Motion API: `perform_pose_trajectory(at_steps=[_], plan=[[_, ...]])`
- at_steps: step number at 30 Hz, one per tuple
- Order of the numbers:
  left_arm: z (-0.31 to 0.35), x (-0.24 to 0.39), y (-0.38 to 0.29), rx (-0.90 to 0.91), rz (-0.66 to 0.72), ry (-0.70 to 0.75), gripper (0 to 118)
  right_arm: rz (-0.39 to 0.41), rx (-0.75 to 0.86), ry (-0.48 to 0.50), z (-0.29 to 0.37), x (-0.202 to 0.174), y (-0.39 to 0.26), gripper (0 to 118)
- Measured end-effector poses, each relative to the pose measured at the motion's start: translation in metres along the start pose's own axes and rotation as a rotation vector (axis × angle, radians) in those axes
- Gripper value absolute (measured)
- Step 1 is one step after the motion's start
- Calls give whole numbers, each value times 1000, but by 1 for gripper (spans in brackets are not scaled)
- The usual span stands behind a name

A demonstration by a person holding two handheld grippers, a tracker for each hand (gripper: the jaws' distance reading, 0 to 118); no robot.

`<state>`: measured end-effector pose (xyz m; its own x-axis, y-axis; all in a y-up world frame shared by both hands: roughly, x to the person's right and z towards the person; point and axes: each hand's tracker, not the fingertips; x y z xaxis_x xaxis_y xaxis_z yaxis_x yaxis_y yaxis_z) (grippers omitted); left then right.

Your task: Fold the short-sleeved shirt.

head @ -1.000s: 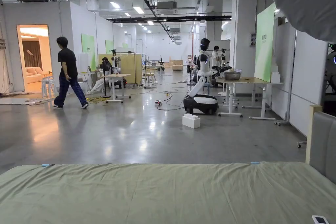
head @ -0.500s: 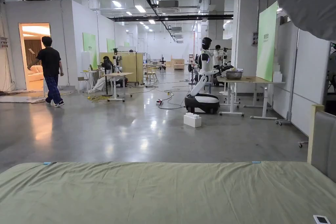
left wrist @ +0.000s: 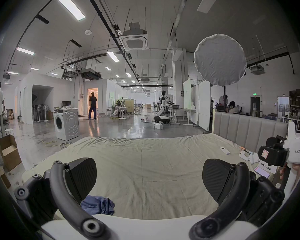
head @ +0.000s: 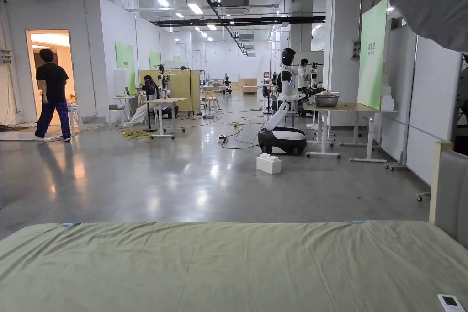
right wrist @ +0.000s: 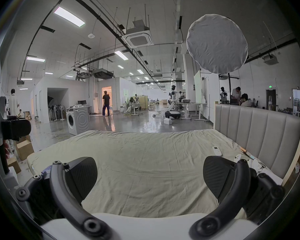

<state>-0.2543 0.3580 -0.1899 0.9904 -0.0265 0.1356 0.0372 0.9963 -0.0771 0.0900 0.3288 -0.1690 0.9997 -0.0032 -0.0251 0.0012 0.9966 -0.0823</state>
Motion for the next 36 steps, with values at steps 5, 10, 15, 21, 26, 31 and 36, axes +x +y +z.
perform_pose_trajectory(at_steps=[5,10,15,21,26,31,36], plan=[[1,1,-2,-9,-6,1,118,5,-9,-6,0,1,-1,118],[1,0,-2,-10,-11,8,118,1,-15,-4,0,3,-2,118],[1,-2,0,-9,-8,12,118,-2,-18,-2,1,2,-3,118],[2,-1,0,-12,-18,7,118,6,-28,-7,0,2,-4,118],[3,-1,-1,-15,-18,3,118,0,-33,-2,0,3,-5,118],[2,-1,0,-14,-10,0,118,-37,-86,22,-8,0,1,118],[2,0,1,-17,-10,-5,118,-117,-70,95,-5,-1,12,118]])
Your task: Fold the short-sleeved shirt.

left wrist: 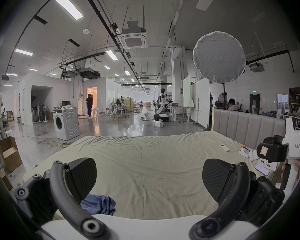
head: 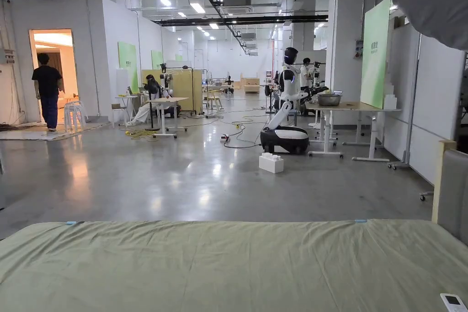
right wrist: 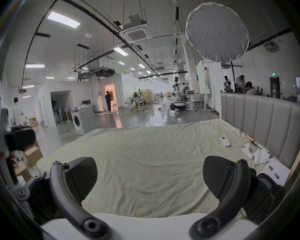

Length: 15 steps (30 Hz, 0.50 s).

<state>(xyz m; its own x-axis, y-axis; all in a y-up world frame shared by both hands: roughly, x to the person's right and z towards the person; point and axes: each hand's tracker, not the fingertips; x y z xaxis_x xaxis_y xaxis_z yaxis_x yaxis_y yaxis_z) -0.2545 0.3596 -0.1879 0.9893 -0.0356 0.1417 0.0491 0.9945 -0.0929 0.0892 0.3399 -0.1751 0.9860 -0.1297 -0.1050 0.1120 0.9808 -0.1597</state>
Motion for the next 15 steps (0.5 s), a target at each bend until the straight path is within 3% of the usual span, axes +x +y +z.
perform_pose_trajectory(at_steps=[8,15], plan=[[9,-5,16,25,71,-25,118,19,23,-66,4,0,6,118],[11,-6,18,28,74,-17,118,-60,-28,-127,6,5,18,118]])
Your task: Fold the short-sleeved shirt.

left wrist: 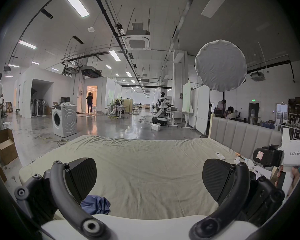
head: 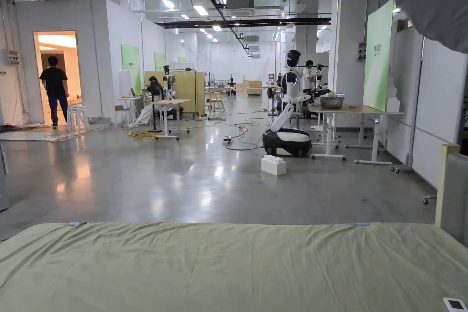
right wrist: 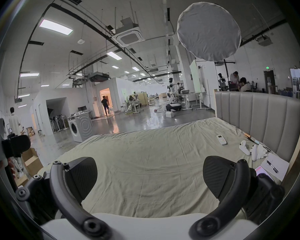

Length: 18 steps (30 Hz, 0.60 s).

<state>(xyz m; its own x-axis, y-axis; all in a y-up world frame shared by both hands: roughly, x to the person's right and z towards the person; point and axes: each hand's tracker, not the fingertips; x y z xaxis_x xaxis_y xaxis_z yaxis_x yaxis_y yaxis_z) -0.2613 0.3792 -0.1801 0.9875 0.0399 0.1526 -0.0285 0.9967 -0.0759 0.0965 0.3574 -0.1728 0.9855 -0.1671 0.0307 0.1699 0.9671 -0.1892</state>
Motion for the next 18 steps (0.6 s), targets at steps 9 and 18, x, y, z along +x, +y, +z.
perform_pose_trajectory(at_steps=[9,18], plan=[[-3,7,3,-21,-54,11,118,4,-10,-126,6,-2,21,118],[-5,14,6,-28,-51,-20,118,40,-27,-155,7,-16,27,118]])
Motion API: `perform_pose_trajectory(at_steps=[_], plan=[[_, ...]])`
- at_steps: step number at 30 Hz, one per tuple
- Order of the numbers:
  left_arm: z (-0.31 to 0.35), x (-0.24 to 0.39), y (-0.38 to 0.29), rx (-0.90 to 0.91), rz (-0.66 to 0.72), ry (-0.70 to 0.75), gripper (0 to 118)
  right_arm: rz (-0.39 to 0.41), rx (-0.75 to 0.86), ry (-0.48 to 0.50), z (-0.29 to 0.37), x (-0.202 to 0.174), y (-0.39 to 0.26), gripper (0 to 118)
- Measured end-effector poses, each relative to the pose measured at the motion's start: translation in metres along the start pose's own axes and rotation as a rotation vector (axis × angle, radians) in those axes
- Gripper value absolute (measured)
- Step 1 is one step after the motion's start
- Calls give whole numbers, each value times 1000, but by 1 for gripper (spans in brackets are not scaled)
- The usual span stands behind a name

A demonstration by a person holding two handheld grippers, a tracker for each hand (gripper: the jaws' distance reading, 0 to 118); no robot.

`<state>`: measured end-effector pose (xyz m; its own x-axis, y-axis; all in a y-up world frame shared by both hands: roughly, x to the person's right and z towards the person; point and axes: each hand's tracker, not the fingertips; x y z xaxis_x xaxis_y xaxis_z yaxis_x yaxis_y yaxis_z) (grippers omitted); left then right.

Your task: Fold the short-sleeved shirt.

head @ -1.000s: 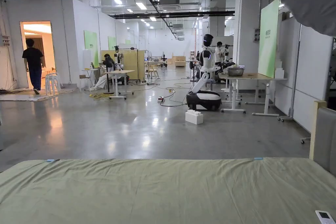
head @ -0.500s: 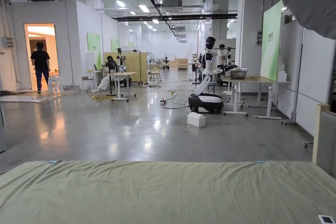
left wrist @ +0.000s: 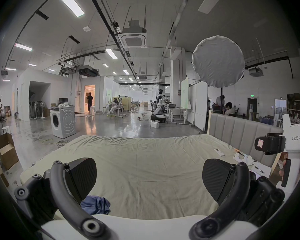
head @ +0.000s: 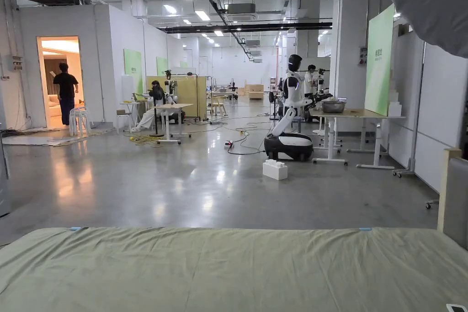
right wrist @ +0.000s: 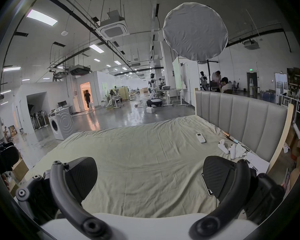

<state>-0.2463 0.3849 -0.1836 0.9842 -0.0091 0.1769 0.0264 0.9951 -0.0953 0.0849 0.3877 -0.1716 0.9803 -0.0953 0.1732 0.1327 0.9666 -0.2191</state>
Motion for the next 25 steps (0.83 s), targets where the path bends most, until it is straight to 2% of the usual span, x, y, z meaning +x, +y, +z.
perform_pose_trajectory(at_steps=[3,11,13,15,17,18,19,20,21,25], plan=[[0,3,-1,0,-20,-18,118,-15,0,20,-1,0,-1,118],[0,4,-1,-1,-15,-29,118,-66,26,-6,-3,2,0,118],[-1,4,-1,2,-13,-23,118,-32,20,28,-2,2,1,118],[0,5,-2,9,-23,-15,118,-3,48,116,-6,6,-4,118],[2,8,-3,38,-61,-12,118,40,91,246,-12,16,-12,118],[3,9,-3,50,-66,-15,118,73,123,264,-14,18,-14,118],[4,10,-3,61,-58,-18,118,85,125,246,-14,17,-16,118],[4,10,-2,68,-43,-15,118,70,121,165,-13,14,-18,118],[4,10,-2,80,-20,1,118,73,128,128,-12,11,-20,118],[3,8,-3,122,-3,52,118,160,181,176,-7,0,-25,118]])
